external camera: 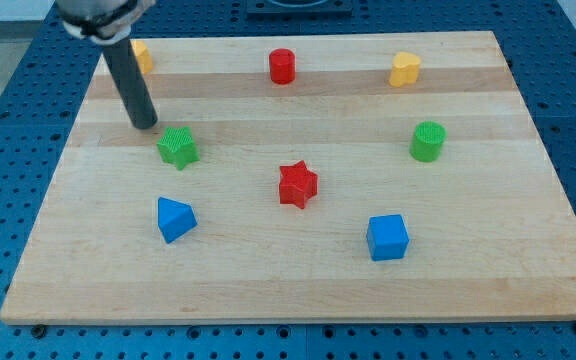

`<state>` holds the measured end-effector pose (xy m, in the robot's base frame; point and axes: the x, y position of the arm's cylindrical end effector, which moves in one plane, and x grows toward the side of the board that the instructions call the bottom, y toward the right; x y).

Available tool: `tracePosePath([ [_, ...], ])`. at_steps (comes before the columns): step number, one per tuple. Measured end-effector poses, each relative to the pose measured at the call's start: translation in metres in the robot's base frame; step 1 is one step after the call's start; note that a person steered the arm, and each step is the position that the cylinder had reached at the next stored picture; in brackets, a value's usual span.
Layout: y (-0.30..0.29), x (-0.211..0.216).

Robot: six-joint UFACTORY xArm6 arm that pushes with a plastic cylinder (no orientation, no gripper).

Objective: Slide the blue triangle to the top center

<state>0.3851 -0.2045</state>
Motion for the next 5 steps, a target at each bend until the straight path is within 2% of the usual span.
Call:
tracePosePath([
  [2, -0.002, 0.101],
  [3, -0.001, 0.106],
  [4, 0.013, 0.146],
  [5, 0.013, 0.146],
])
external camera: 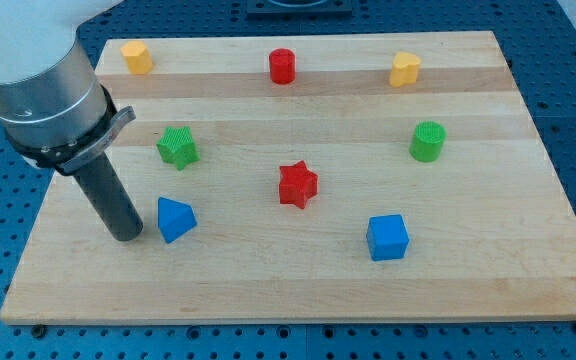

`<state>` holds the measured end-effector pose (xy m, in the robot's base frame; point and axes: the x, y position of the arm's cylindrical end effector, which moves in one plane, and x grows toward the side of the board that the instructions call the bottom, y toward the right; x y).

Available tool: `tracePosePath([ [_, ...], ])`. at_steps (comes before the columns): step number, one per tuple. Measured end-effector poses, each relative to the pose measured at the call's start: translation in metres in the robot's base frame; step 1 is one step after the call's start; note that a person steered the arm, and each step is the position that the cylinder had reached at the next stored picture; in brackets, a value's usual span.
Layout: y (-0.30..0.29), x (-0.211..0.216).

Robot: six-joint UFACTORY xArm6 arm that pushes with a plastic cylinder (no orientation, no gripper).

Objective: Slide the blue triangle to the top center

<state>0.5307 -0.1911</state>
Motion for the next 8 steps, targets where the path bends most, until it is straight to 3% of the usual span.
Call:
tracePosePath([
  [2, 0.058, 0.000],
  [6, 0.115, 0.000],
  [8, 0.127, -0.033],
])
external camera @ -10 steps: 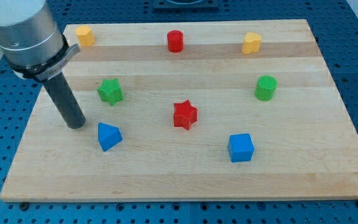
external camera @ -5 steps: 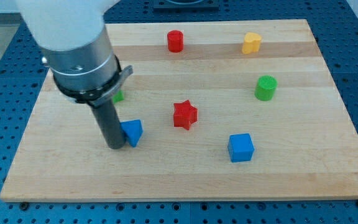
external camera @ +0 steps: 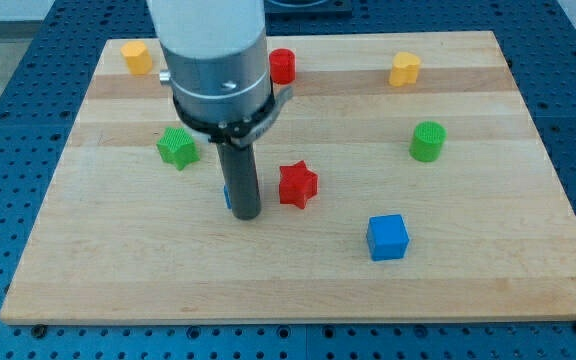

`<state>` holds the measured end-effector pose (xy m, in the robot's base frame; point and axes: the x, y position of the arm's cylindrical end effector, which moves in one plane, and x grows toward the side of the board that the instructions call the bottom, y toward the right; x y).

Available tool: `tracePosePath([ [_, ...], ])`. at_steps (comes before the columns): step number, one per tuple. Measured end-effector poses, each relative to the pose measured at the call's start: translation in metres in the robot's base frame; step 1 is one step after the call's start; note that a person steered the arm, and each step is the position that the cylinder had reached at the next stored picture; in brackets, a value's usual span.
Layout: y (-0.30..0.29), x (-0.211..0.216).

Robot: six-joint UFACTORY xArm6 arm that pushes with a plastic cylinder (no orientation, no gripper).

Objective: Slide the blue triangle to the top center

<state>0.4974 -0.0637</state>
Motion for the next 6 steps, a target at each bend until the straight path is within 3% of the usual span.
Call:
tracePosePath([
  [2, -0.019, -0.054],
  [6, -0.055, -0.056],
])
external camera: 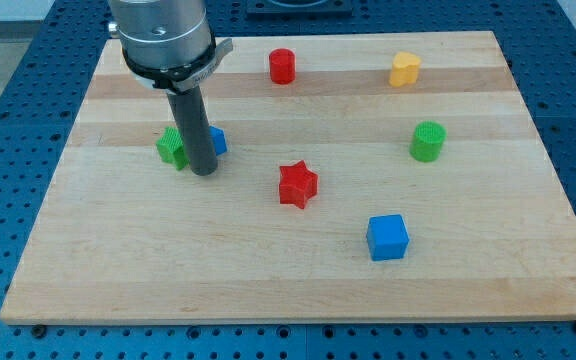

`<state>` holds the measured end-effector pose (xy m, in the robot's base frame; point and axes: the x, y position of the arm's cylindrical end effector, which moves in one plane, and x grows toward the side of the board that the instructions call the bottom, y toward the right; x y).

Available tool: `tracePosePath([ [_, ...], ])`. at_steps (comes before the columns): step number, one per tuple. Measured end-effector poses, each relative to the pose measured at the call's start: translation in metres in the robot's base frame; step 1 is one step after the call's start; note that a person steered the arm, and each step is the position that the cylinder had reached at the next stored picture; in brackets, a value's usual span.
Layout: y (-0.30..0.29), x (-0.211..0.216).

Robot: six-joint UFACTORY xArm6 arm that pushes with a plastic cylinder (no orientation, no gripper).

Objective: Slide the blue triangle to the top center

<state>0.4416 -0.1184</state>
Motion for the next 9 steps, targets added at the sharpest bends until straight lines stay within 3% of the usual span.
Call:
tracePosePath([
  [5, -0.011, -0.095],
  [7, -0.056, -0.118],
  [9, -0.057, -0.122],
])
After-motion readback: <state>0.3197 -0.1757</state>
